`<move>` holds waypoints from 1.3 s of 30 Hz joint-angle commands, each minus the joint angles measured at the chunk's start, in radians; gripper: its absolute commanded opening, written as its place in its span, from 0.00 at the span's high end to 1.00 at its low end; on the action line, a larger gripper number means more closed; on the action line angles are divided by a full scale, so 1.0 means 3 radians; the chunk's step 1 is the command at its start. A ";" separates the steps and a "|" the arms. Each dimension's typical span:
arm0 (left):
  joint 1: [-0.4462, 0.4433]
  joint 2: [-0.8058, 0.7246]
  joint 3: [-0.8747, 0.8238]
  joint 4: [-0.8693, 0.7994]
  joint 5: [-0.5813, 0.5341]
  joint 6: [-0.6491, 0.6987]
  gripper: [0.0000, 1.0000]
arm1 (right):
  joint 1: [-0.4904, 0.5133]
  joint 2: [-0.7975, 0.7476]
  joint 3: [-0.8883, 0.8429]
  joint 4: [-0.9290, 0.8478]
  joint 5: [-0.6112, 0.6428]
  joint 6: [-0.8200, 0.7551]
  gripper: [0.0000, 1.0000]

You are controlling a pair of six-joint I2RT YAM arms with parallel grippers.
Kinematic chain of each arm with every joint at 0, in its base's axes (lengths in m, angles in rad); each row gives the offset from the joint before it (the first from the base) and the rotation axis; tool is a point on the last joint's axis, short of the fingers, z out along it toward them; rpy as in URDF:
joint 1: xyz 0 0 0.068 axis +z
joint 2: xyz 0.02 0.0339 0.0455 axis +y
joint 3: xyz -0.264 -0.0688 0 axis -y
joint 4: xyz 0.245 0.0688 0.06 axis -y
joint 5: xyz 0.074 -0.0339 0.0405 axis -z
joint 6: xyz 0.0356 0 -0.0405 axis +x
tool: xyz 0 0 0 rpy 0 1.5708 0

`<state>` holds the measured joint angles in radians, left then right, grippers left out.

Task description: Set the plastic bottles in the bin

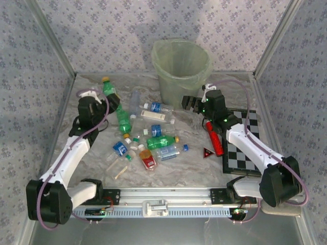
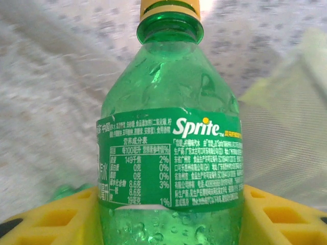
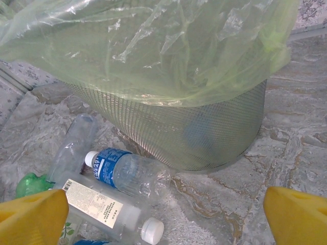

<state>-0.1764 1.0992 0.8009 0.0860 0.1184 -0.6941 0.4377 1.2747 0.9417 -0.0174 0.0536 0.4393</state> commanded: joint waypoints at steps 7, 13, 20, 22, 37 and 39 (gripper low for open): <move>-0.0607 0.0682 0.1387 -0.0014 0.0619 0.0772 0.43 | -0.0028 -0.0056 -0.0147 0.0058 -0.0039 0.0089 0.00; -0.0822 0.1414 0.2291 -0.0082 0.0992 0.0828 0.43 | -0.0031 -0.0163 -0.0273 0.0056 -0.0023 0.0140 0.00; -0.1078 0.2354 0.3569 -0.0668 0.1237 0.0941 0.44 | -0.0040 -0.0335 -0.0404 0.0043 0.0042 0.0161 0.00; -0.1143 0.2649 0.4035 -0.0969 0.1247 0.1019 0.44 | -0.0048 -0.0384 -0.0429 0.0030 0.0059 0.0162 0.00; -0.1386 0.4253 0.6341 -0.2416 0.1052 0.1250 0.43 | -0.0135 -0.0712 -0.0575 -0.0057 0.0108 0.0167 0.00; -0.1395 0.4267 0.6342 -0.2429 0.1000 0.1257 0.41 | -0.0148 -0.0738 -0.0582 -0.0063 0.0108 0.0166 0.00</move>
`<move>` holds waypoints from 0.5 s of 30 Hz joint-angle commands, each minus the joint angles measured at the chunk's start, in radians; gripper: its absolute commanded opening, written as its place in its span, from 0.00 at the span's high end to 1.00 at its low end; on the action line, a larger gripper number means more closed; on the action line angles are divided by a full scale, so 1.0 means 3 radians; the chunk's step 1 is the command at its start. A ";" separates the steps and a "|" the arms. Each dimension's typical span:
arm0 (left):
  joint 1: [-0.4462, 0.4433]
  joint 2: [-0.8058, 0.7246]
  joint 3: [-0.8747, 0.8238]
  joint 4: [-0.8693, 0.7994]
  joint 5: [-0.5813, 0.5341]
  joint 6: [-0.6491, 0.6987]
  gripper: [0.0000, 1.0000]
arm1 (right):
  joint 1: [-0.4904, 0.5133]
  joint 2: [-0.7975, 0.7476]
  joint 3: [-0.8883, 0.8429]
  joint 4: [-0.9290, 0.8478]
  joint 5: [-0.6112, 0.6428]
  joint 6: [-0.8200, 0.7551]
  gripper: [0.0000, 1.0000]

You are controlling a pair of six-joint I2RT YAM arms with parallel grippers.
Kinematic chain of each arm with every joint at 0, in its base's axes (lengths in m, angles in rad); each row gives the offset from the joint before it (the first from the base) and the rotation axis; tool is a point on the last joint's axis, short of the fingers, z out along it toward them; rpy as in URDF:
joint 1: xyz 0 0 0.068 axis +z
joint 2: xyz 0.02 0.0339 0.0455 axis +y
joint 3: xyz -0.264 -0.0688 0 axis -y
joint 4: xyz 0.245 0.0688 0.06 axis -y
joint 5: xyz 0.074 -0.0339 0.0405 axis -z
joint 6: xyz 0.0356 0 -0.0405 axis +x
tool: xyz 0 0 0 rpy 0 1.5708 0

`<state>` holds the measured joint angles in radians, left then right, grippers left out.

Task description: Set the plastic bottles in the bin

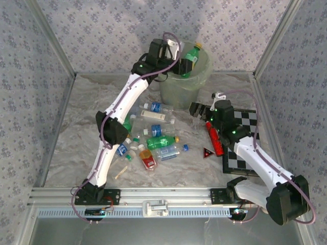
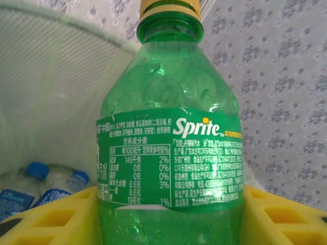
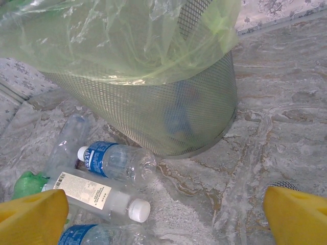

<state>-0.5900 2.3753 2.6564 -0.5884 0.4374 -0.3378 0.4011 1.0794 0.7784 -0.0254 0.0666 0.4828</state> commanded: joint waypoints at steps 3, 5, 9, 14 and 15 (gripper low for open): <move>-0.0019 0.0018 0.0152 -0.0196 -0.0098 0.0082 0.40 | -0.0048 -0.0109 -0.0033 -0.0055 0.0056 0.0014 0.00; -0.0025 0.0023 0.0150 -0.0189 -0.0105 0.0080 0.37 | -0.0059 -0.0116 -0.0024 -0.0059 0.0044 0.0009 0.00; -0.0035 0.0007 0.0156 -0.0161 -0.0128 0.0087 0.24 | -0.0068 -0.0126 -0.0010 -0.0078 0.0031 0.0006 0.00; -0.0050 -0.0048 0.0159 -0.0150 -0.0149 0.0097 0.12 | -0.0067 -0.0141 -0.0002 -0.0091 0.0031 0.0012 0.00; -0.0053 -0.0067 0.0155 -0.0153 -0.0151 0.0101 0.10 | -0.0071 -0.0141 -0.0009 -0.0093 0.0031 0.0017 0.00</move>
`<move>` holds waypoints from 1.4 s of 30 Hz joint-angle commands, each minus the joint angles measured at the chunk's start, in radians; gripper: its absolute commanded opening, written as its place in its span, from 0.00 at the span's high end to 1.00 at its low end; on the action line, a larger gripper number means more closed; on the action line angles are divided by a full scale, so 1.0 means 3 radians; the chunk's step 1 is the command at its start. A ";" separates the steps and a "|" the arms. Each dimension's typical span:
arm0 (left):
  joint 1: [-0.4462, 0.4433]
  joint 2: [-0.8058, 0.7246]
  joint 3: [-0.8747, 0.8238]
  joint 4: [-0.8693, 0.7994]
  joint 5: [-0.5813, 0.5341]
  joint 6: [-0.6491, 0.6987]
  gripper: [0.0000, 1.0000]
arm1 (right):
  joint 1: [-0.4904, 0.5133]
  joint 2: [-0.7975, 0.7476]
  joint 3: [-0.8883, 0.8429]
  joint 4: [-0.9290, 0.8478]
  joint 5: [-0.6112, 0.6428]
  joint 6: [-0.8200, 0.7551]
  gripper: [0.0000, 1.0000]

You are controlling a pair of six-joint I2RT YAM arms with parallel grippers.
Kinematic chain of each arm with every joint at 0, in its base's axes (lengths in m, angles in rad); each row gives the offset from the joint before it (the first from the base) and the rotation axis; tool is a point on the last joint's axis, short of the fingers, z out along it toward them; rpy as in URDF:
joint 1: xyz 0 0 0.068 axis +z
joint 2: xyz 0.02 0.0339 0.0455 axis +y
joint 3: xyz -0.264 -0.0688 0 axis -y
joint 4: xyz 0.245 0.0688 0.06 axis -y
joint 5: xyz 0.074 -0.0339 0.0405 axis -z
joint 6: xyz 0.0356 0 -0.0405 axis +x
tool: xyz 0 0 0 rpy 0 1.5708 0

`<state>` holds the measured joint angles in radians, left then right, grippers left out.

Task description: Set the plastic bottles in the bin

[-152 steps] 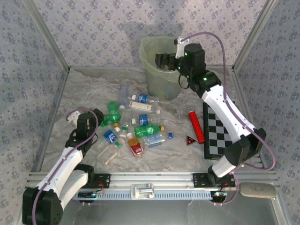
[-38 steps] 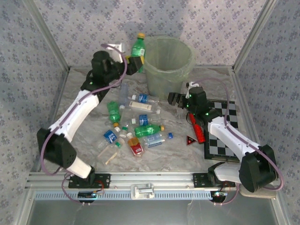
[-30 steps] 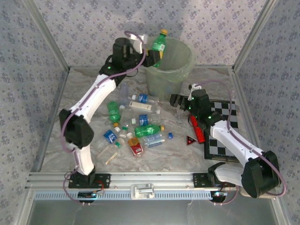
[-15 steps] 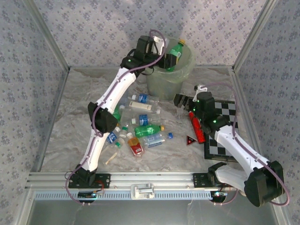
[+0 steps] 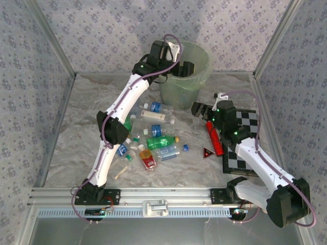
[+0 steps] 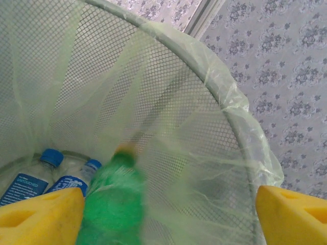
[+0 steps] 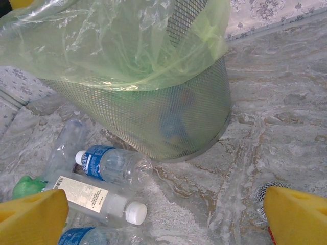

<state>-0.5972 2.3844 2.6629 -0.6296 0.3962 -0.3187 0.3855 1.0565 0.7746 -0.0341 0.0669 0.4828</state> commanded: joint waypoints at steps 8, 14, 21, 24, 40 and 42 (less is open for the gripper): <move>-0.0059 -0.0351 0.0036 -0.0014 -0.0047 0.0074 0.09 | -0.0017 0.0000 -0.0005 -0.0009 -0.0026 0.0067 0.00; -0.0062 -0.0958 -0.0890 0.0565 -0.0090 0.0040 0.08 | -0.0012 0.0098 -0.0008 0.0056 -0.0100 0.0118 0.00; -0.0054 -0.1975 -0.2619 0.1611 -0.0702 0.0094 0.04 | 0.0007 0.0213 0.0028 0.0116 -0.0137 0.0146 0.00; -0.0031 -0.2363 -0.3282 0.1904 -0.1136 0.0141 0.02 | 0.0014 0.0277 0.0050 0.0139 -0.0167 0.0165 0.00; 0.0769 -0.3773 -0.5848 0.1820 -0.2245 -0.0549 0.00 | 0.0155 0.0730 0.0278 0.0187 -0.0289 0.0196 0.00; 0.0850 -0.3830 -0.6013 0.1778 -0.2254 -0.0582 0.00 | 0.0188 0.0794 0.0320 0.0181 -0.0297 0.0209 0.00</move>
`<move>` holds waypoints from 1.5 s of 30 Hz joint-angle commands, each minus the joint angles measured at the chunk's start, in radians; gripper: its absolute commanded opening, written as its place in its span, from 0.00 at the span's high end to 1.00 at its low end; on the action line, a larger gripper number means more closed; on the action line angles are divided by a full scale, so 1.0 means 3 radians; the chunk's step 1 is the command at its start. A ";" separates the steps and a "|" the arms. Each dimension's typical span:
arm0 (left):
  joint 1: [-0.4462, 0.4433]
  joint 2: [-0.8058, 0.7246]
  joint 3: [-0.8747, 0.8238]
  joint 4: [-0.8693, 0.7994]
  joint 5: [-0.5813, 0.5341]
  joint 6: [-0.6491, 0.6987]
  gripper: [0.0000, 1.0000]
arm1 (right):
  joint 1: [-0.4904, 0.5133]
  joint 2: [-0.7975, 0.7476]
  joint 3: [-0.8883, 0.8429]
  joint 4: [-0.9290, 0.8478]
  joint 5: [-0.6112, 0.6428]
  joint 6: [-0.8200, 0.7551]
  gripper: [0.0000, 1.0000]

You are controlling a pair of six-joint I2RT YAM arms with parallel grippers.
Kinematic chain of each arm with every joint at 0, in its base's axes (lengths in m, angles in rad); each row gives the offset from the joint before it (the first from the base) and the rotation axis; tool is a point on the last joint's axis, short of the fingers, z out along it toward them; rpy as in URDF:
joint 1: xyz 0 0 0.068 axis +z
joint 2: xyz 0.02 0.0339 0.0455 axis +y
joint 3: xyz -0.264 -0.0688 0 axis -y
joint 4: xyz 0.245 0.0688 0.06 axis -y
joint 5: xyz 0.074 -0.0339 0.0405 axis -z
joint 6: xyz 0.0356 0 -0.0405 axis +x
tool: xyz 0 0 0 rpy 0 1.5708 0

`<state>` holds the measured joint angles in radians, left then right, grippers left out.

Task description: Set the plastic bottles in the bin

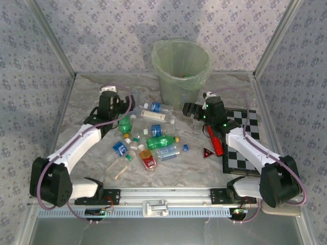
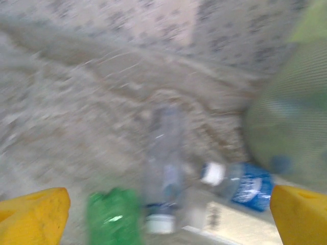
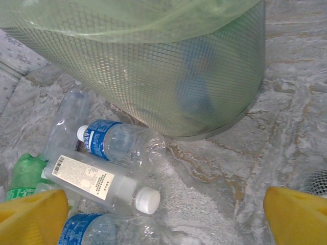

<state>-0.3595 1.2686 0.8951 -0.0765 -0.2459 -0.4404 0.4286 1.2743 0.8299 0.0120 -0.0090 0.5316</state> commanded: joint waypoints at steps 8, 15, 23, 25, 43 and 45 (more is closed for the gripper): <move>0.0165 0.0007 -0.0484 -0.0103 -0.0025 -0.0242 0.01 | 0.0205 0.0385 0.0381 -0.0040 -0.0129 0.0053 0.00; 0.0203 0.0323 -0.0519 -0.0065 0.0123 -0.0335 0.04 | 0.0309 0.0590 0.0615 -0.0152 -0.0147 0.0028 0.00; 0.0201 0.0626 -0.0516 -0.0001 0.0272 -0.0393 0.06 | 0.0348 0.0673 0.0703 -0.0203 -0.0133 0.0013 0.00; 0.0201 0.0678 -0.0505 0.0006 0.0280 -0.0398 0.07 | 0.0347 0.0676 0.0707 -0.0214 -0.0131 0.0005 0.00; 0.0201 0.1041 -0.0422 0.0091 0.0328 -0.0409 0.28 | 0.0355 0.0652 0.0675 -0.0275 -0.0075 -0.0034 0.00; 0.0206 0.1043 -0.0424 0.0096 0.0326 -0.0406 0.32 | 0.0355 0.0651 0.0675 -0.0277 -0.0076 -0.0038 0.00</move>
<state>-0.3027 1.5738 0.7433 -0.0639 -0.1600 -0.5610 0.5289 1.4719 1.0092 -0.0494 -0.0418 0.5343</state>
